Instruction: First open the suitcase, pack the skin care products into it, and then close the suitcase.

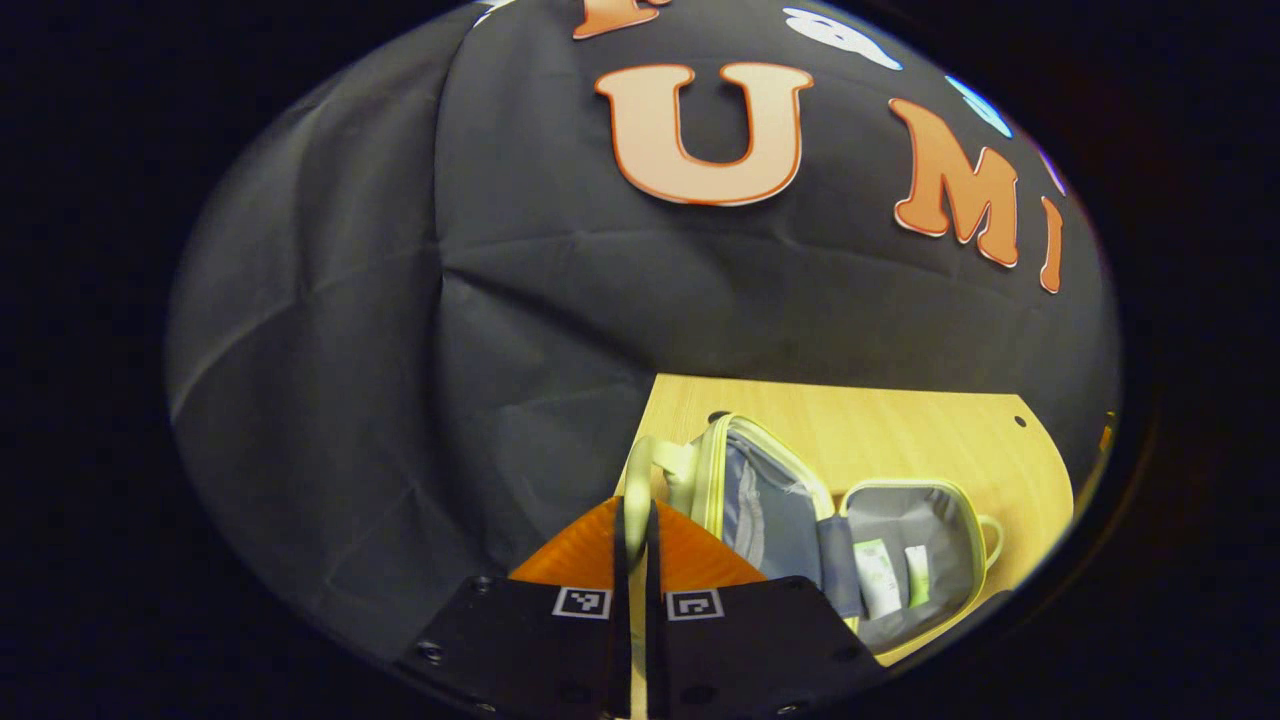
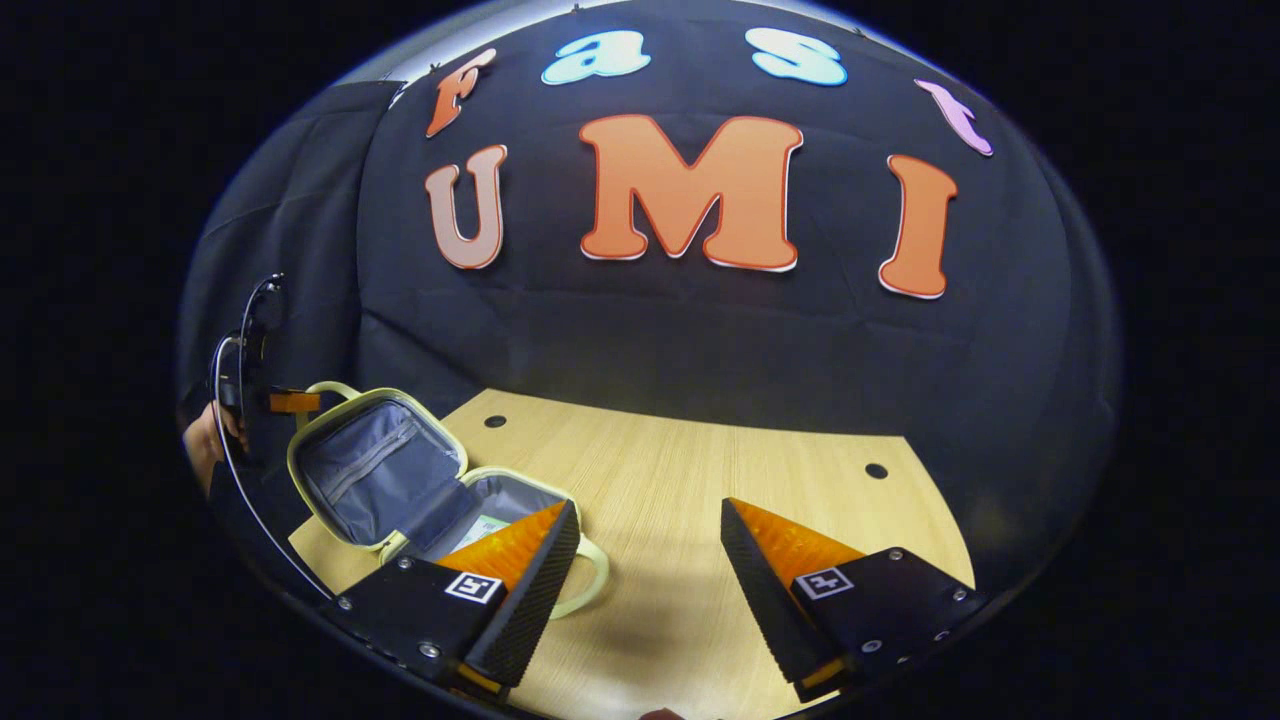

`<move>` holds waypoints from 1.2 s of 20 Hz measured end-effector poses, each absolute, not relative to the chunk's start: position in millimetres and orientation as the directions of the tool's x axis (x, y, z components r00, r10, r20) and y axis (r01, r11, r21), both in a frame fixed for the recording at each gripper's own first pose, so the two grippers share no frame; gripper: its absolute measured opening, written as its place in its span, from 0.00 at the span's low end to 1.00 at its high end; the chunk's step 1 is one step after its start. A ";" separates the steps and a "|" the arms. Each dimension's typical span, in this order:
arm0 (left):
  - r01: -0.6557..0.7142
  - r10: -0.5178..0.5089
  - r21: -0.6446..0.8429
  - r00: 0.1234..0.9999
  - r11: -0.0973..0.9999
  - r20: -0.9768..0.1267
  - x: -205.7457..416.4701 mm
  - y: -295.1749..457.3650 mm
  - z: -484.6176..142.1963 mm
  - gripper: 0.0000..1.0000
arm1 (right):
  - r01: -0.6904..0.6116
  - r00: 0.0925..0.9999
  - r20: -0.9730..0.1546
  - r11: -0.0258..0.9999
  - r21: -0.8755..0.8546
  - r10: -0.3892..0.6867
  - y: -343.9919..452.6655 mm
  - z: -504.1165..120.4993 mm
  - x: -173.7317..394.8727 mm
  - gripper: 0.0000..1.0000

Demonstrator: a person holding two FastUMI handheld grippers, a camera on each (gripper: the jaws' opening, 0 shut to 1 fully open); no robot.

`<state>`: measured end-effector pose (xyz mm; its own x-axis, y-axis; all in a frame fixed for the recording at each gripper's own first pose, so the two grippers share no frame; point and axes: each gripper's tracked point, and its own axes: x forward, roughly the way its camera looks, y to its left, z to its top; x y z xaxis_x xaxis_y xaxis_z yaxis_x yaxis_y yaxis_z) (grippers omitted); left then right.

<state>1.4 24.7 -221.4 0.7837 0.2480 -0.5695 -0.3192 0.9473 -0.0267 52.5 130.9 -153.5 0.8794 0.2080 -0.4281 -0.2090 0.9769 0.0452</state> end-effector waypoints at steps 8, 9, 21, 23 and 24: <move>-0.227 0.180 -0.042 0.860 0.973 -0.478 15.1 -92.0 -139.4 0.06 | -0.242 0.910 -0.338 0.969 0.041 0.241 90.2 -131.5 58.8 0.93; -0.212 0.171 -0.036 0.864 0.977 -0.473 16.0 -108.2 -134.2 0.06 | -0.240 0.915 -0.325 0.970 0.035 0.238 85.5 -129.8 61.1 0.93; -0.001 -0.033 -0.067 0.866 0.998 -0.499 50.6 -283.7 -128.6 0.06 | -0.255 0.924 -0.291 0.967 0.007 0.246 27.9 -136.8 54.7 0.93; 0.059 -0.097 -0.090 0.851 0.994 -0.516 56.9 -316.9 -142.4 0.06 | -0.251 0.926 -0.289 0.968 0.012 0.244 18.2 -138.0 52.8 0.93; 0.081 -0.117 -0.093 0.843 0.992 -0.525 59.3 -330.3 -146.9 0.06 | -0.249 0.927 -0.287 0.968 0.017 0.243 13.4 -138.6 51.9 0.93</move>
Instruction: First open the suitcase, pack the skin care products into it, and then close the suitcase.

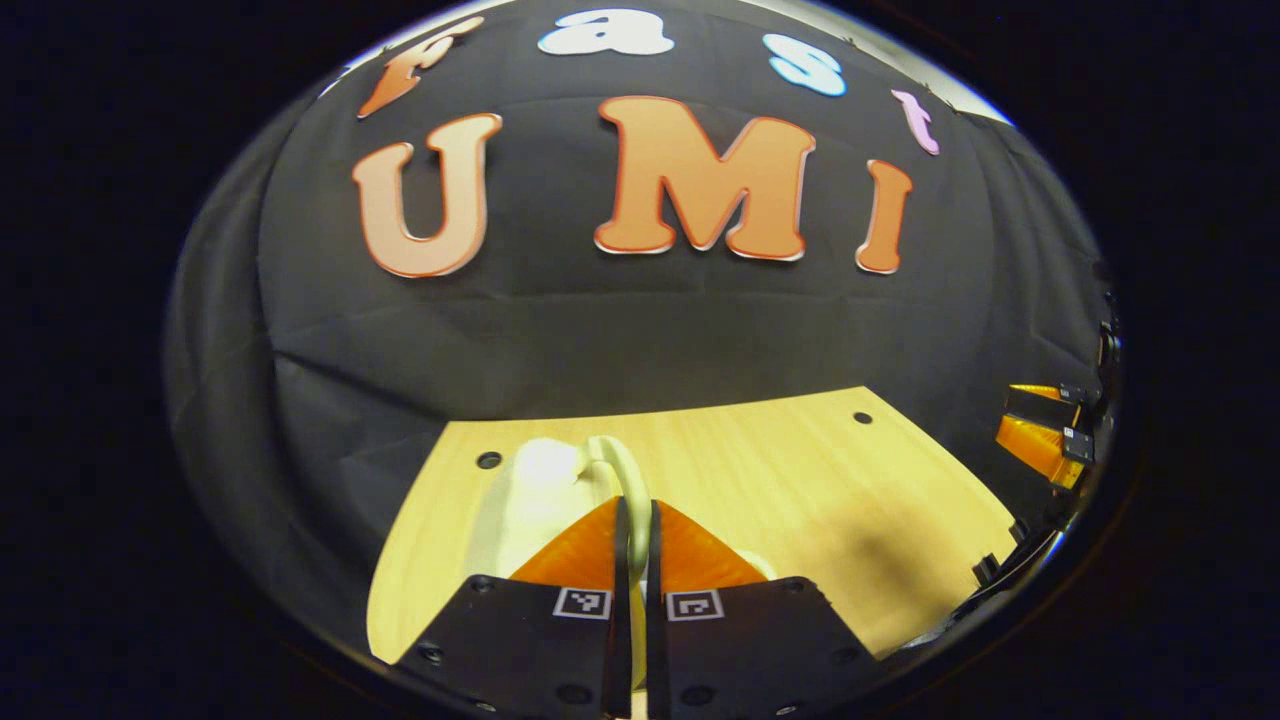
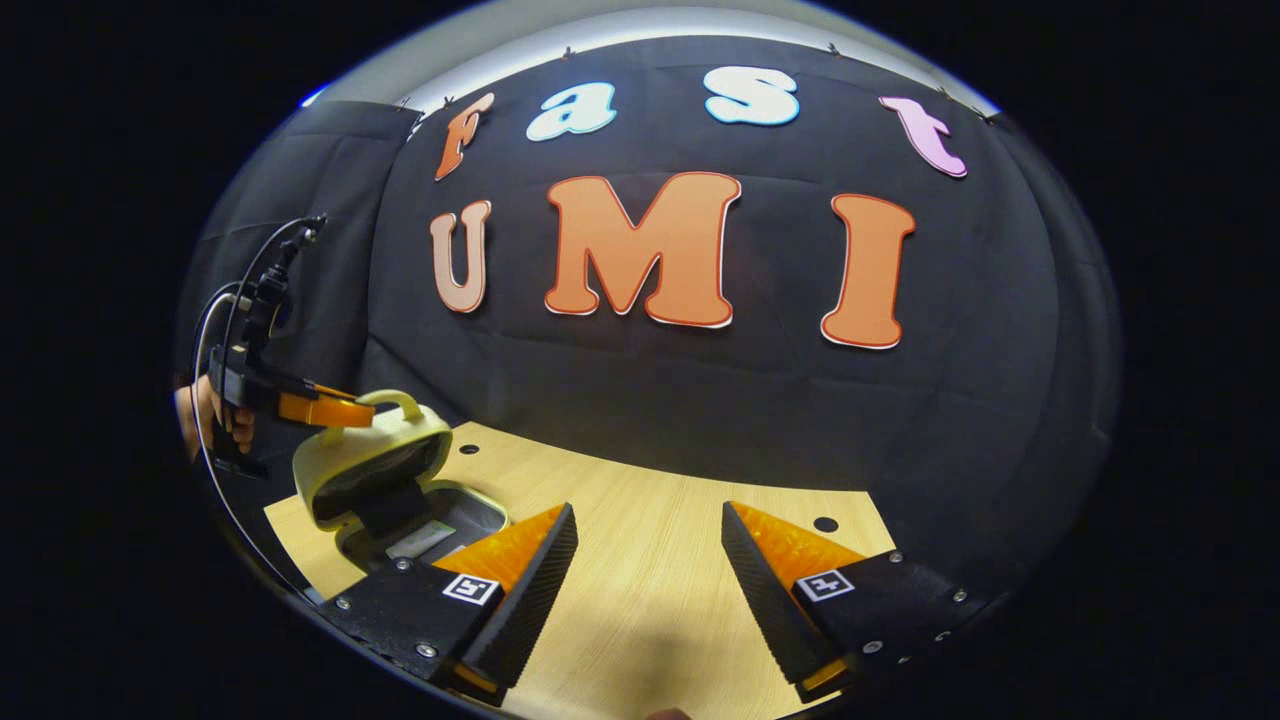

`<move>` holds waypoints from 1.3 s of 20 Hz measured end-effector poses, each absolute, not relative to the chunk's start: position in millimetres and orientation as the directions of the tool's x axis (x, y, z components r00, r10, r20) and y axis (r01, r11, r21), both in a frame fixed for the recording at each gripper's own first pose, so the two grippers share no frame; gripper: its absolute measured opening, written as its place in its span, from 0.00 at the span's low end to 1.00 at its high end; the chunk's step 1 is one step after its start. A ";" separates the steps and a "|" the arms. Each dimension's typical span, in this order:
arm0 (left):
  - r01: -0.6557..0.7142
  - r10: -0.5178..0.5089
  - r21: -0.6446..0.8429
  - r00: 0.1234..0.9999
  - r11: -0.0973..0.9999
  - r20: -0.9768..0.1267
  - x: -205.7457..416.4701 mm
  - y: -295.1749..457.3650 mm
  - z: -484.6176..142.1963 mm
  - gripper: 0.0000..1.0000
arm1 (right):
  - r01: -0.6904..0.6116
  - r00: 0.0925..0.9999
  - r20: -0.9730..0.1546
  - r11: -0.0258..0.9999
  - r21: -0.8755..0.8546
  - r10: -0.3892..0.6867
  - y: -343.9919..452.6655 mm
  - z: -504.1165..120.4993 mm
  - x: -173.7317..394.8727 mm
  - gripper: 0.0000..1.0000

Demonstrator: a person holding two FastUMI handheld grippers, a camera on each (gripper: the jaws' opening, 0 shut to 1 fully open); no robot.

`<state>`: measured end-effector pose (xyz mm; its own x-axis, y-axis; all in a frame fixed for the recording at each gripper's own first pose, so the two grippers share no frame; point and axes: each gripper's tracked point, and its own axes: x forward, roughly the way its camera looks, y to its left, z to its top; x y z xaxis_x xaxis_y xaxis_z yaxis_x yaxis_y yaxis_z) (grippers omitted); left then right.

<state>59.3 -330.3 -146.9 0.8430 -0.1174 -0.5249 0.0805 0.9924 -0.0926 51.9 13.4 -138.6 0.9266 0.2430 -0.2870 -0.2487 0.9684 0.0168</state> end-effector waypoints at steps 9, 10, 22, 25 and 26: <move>0.202 -0.132 0.040 0.762 0.978 -0.634 53.6 -428.1 -224.8 0.06 | -0.253 0.922 -0.300 0.967 0.013 0.245 -11.4 -149.6 43.5 0.93; 0.210 -0.119 0.064 0.753 0.976 -0.647 50.8 -434.5 -232.2 0.06 | -0.256 0.920 -0.302 0.967 0.015 0.249 -10.9 -150.7 43.7 0.93; 0.210 -0.211 -0.040 0.917 0.977 -0.340 57.3 -514.1 -114.0 0.84 | -0.296 0.937 -0.182 0.955 0.036 0.297 7.8 -105.9 55.9 0.92; 0.138 -0.139 -0.019 0.966 0.990 -0.219 63.2 -505.4 -63.1 0.99 | -0.291 0.947 -0.128 0.955 0.053 0.295 14.4 -85.0 56.8 0.93; 0.116 -0.117 -0.014 0.977 0.993 -0.178 65.6 -502.0 -48.9 0.99 | -0.282 0.952 -0.106 0.958 0.045 0.286 15.6 -78.7 59.4 0.93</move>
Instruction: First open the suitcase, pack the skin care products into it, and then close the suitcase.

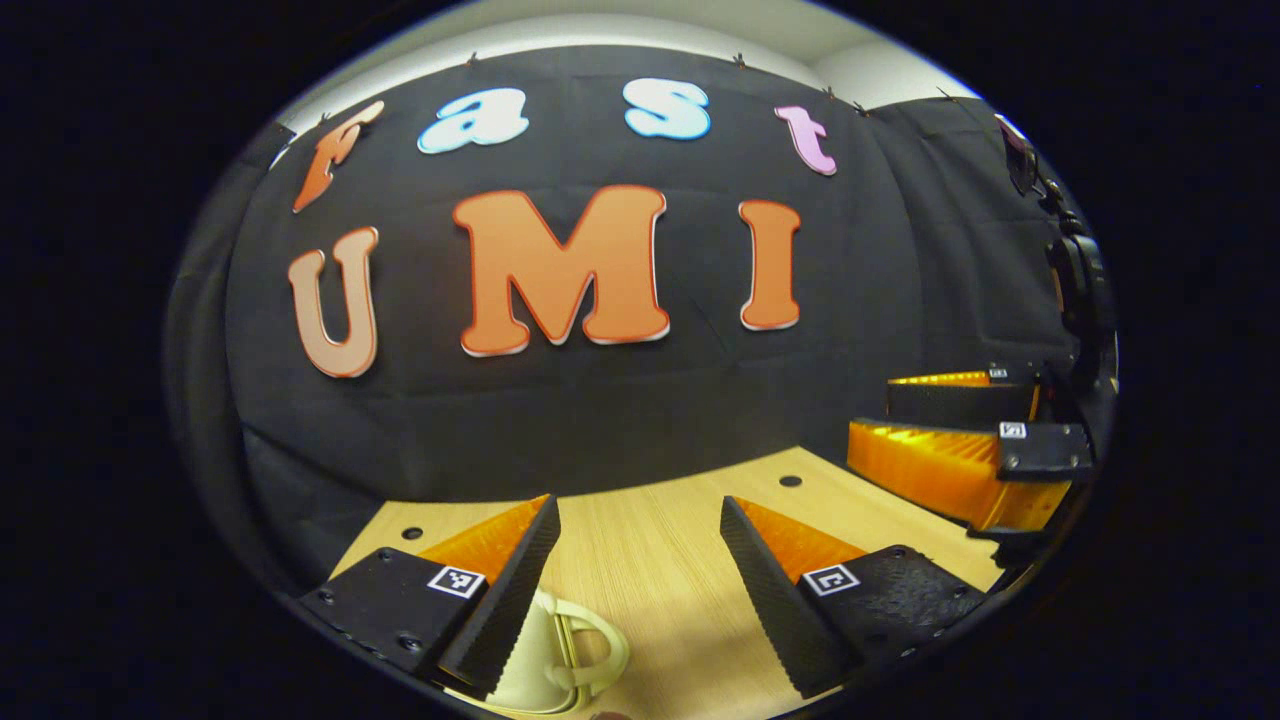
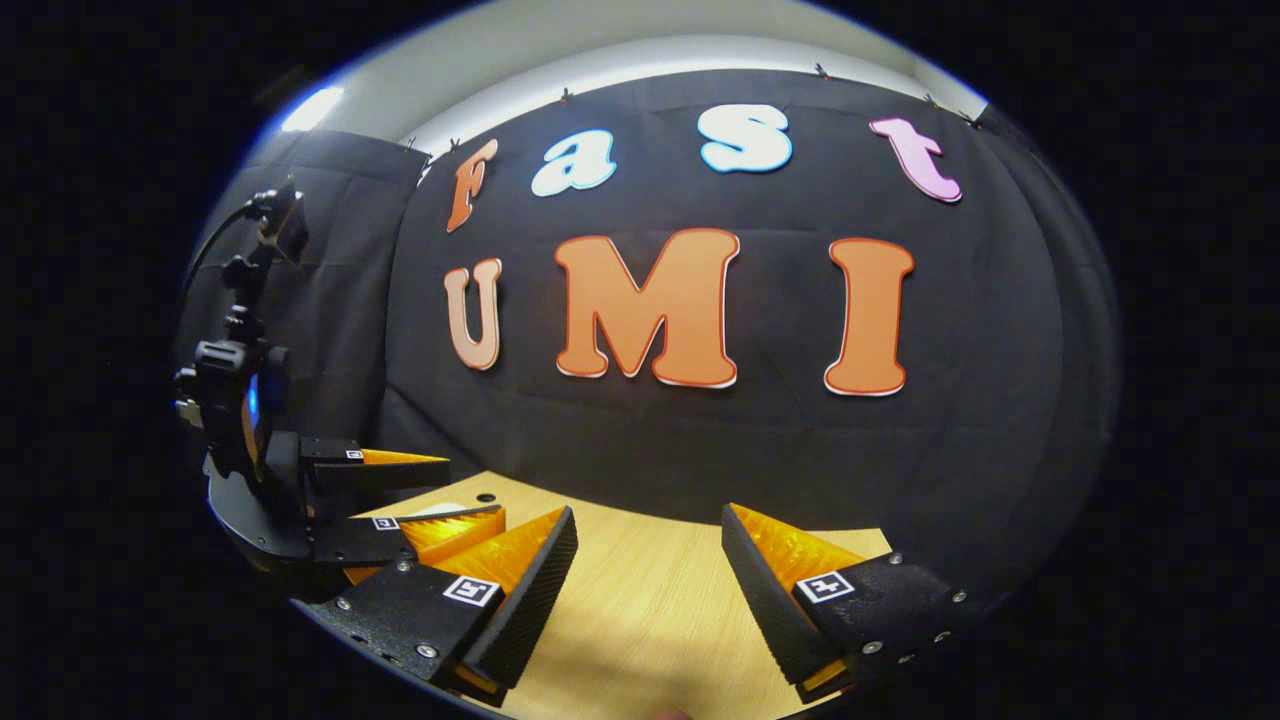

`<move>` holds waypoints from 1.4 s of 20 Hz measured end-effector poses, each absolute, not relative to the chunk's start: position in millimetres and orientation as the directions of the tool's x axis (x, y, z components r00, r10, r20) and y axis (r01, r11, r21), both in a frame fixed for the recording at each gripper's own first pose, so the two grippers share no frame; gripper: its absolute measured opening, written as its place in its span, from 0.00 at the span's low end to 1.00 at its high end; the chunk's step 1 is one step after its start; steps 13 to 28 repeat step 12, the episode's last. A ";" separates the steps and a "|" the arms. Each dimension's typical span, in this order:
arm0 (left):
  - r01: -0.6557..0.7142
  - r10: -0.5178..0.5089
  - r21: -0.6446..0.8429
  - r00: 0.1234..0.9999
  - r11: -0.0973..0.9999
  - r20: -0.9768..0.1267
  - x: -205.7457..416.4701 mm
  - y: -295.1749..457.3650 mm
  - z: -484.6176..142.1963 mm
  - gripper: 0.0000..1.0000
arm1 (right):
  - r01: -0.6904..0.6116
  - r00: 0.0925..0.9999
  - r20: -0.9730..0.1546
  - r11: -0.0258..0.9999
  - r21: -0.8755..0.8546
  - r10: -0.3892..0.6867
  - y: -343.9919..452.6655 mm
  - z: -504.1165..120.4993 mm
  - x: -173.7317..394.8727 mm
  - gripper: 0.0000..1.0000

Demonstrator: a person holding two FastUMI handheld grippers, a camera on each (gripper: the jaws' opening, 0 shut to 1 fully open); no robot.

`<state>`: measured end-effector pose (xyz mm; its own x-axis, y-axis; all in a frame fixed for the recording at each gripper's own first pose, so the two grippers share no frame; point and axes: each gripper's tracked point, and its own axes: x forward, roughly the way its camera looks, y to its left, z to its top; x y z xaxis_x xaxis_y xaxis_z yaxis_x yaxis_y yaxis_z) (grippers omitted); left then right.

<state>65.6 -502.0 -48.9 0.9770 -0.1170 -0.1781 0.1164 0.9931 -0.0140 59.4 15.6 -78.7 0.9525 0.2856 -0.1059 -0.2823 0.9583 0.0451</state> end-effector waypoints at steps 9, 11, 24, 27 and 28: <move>-0.040 0.037 -0.035 0.995 0.999 -0.092 58.9 -454.7 -24.1 0.99 | -0.228 0.969 -0.090 0.973 0.024 0.229 22.6 -72.0 62.9 0.93; -0.057 0.052 -0.045 0.994 0.997 -0.097 59.4 -448.6 -27.9 0.99 | -0.212 0.973 -0.092 0.977 0.015 0.212 23.0 -72.0 62.2 0.93; -0.054 0.049 -0.051 0.994 0.997 -0.099 59.5 -446.5 -29.9 0.99 | -0.208 0.974 -0.091 0.978 0.012 0.209 24.4 -71.5 61.0 0.93; -0.054 0.049 -0.051 0.994 0.997 -0.099 59.5 -446.5 -29.9 0.99 | -0.208 0.974 -0.091 0.978 0.012 0.209 24.4 -71.5 61.0 0.93; -0.054 0.049 -0.051 0.994 0.997 -0.099 59.5 -446.5 -29.9 0.99 | -0.208 0.974 -0.091 0.978 0.012 0.209 24.4 -71.5 61.0 0.93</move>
